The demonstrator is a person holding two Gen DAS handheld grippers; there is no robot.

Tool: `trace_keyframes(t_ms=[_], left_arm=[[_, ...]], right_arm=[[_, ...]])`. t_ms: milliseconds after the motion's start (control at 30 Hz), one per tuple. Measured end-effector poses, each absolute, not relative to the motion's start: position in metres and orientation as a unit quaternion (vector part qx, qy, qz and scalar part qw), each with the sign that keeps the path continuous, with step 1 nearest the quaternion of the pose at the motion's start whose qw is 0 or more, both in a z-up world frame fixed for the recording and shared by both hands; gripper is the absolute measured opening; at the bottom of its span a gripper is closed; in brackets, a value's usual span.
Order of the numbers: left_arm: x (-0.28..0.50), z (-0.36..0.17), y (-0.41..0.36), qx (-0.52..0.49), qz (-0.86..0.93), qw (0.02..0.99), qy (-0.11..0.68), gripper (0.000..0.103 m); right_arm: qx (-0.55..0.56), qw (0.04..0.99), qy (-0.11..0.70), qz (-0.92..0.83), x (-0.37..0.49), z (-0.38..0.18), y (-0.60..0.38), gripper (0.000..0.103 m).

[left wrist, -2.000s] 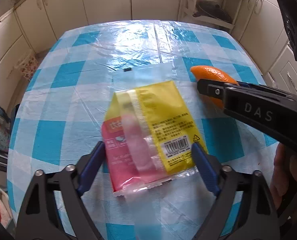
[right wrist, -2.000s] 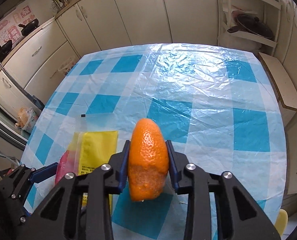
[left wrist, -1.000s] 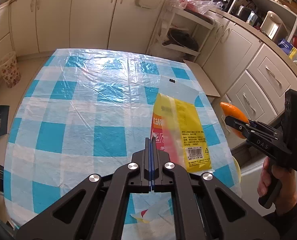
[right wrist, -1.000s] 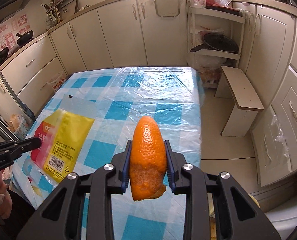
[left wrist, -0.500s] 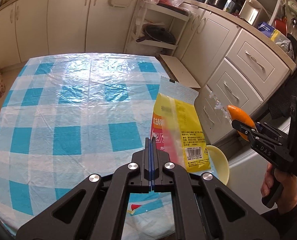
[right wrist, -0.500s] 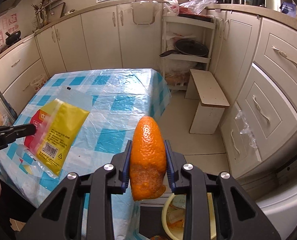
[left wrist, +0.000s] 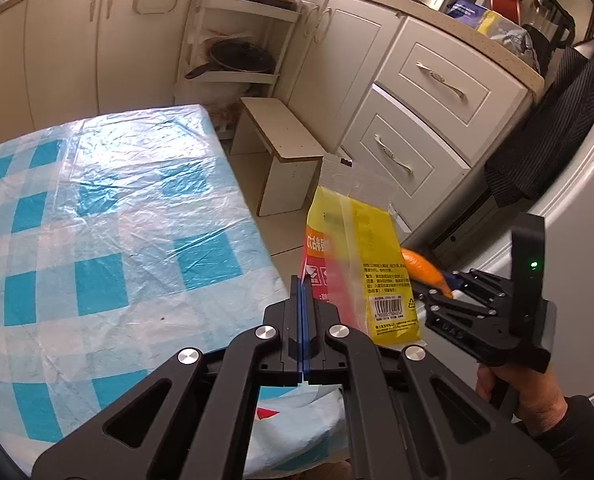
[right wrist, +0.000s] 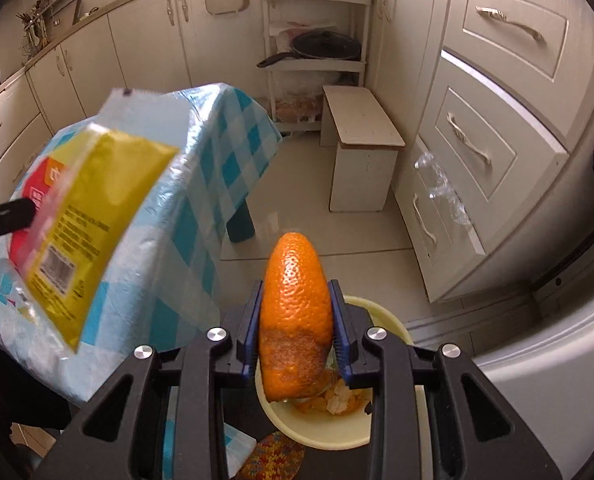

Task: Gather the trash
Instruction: 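Carry orange and snack bag over the yellow bucket and open both grippers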

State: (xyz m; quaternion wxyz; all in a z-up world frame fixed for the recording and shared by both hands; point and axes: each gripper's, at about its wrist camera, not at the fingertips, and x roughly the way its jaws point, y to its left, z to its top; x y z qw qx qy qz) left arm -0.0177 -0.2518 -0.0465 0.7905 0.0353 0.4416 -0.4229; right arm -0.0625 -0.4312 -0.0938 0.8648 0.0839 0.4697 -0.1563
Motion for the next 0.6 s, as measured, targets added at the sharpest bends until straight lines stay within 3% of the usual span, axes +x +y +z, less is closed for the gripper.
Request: trace_keyframes(t_ms=[100,267,467,600], left_arm=[[-0.034,-0.04,-0.272,0.044,-0.433,0.788,0.435,0.0],[-0.052,-0.046,-0.295,0.058,-0.424,0.789,0.44,0.0],[-0.071,-0.08,-0.328,0.069,-0.396,0.781,0.478,0.0],[-0.087,-0.117,-0.359,0.087,-0.377,0.769,0.509,0.0]], right_arm=[[0.107,0.85,0.49,-0.157,-0.072,-0.113,-0.446,0.033],[0.136,0.834,0.506,-0.173,-0.084,-0.124,-0.466,0.044],[0.159,0.851,0.444,-0.231,-0.11,-0.084,-0.486,0.055],[0.145,0.876,0.373,-0.267,-0.127,-0.044,-0.483,0.069]])
